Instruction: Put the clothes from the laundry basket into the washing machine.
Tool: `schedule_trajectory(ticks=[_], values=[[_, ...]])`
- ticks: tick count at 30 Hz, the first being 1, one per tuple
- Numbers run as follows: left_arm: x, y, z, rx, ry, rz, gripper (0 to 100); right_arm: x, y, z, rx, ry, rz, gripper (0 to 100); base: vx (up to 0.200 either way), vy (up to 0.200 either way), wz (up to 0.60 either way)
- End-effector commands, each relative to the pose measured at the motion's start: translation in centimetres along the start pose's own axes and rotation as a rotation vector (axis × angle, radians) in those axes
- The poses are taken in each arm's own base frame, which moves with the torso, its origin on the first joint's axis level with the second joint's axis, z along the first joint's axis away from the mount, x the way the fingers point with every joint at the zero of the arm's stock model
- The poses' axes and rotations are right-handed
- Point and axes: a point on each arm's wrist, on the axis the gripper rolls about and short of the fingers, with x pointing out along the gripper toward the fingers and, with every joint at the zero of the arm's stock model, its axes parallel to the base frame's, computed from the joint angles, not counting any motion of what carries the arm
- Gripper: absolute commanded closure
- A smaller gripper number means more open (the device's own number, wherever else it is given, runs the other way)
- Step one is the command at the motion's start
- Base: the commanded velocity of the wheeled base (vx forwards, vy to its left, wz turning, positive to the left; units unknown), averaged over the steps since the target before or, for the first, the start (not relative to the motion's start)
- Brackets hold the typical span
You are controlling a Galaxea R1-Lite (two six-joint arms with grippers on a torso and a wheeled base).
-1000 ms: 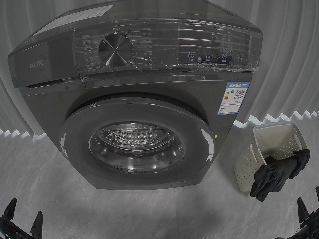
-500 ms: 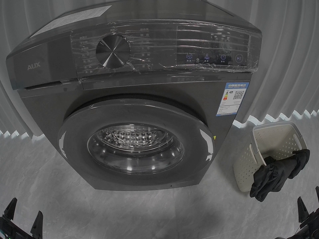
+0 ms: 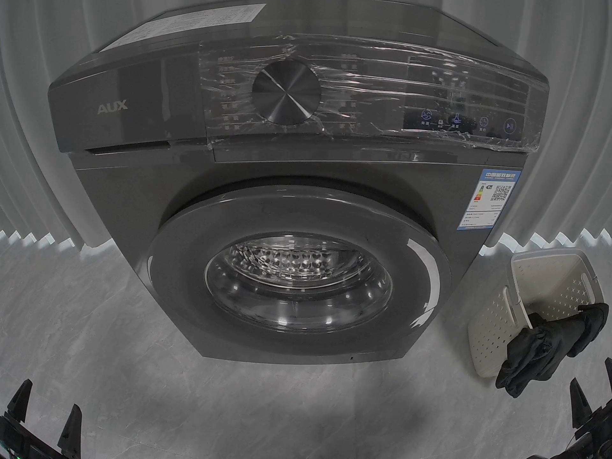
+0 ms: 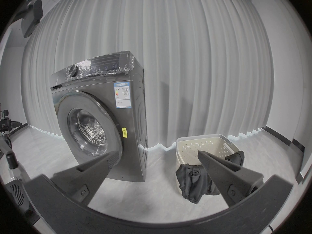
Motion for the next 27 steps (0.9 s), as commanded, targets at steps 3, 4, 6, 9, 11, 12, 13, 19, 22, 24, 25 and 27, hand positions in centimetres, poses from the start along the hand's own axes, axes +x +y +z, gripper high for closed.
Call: schedule_trajectory(ticks=[3,4,6,9,11,12,13,19,22,24,25,27], values=[[-0.01,0.00,-0.49,0.000,0.000,0.000,0,0.00,-0.01,-0.52,0.000,0.001,0.000,0,0.000,0.000,0.00],[-0.01,0.00,-0.49,0.000,0.000,0.000,0,0.00,-0.01,-0.52,0.000,0.001,0.000,0,0.000,0.000,0.00],[-0.01,0.00,-0.49,0.000,0.000,0.000,0,0.00,-0.01,-0.52,0.000,0.001,-0.002,0,0.000,0.000,0.00],[-0.01,0.00,-0.49,0.000,0.000,0.000,0,0.00,-0.01,-0.52,-0.002,0.001,0.000,0,0.000,0.133,0.00],[-0.01,0.00,-0.49,0.000,0.000,0.000,0,0.00,-0.01,-0.52,0.000,0.001,0.000,0,0.000,0.200,0.00],[-0.01,0.00,-0.49,0.000,0.000,0.000,0,0.00,-0.01,-0.52,0.000,0.001,0.000,0,0.000,0.200,0.00],[-0.01,-0.01,-0.49,0.000,0.000,-0.002,0,0.00,-0.01,-0.52,-0.002,0.001,0.001,0,0.000,0.200,0.00],[-0.01,-0.01,-0.49,0.000,0.000,-0.002,0,0.00,-0.01,-0.51,0.000,0.000,0.000,0,0.000,0.033,0.00],[-0.01,-0.01,-0.49,0.000,0.000,-0.002,0,0.00,0.00,-0.52,-0.002,0.001,-0.003,0,0.000,0.000,0.00],[-0.01,-0.01,-0.49,0.000,0.000,-0.002,0,0.00,0.00,-0.52,-0.005,0.001,-0.002,0,0.000,0.000,0.00],[-0.01,-0.01,-0.49,0.000,0.000,-0.002,0,0.00,0.00,-0.51,-0.005,0.000,-0.002,0,0.000,0.000,0.00],[-0.01,-0.01,-0.49,0.000,0.000,-0.002,0,0.00,-0.01,-0.52,-0.005,0.001,0.000,0,0.000,0.000,0.00]])
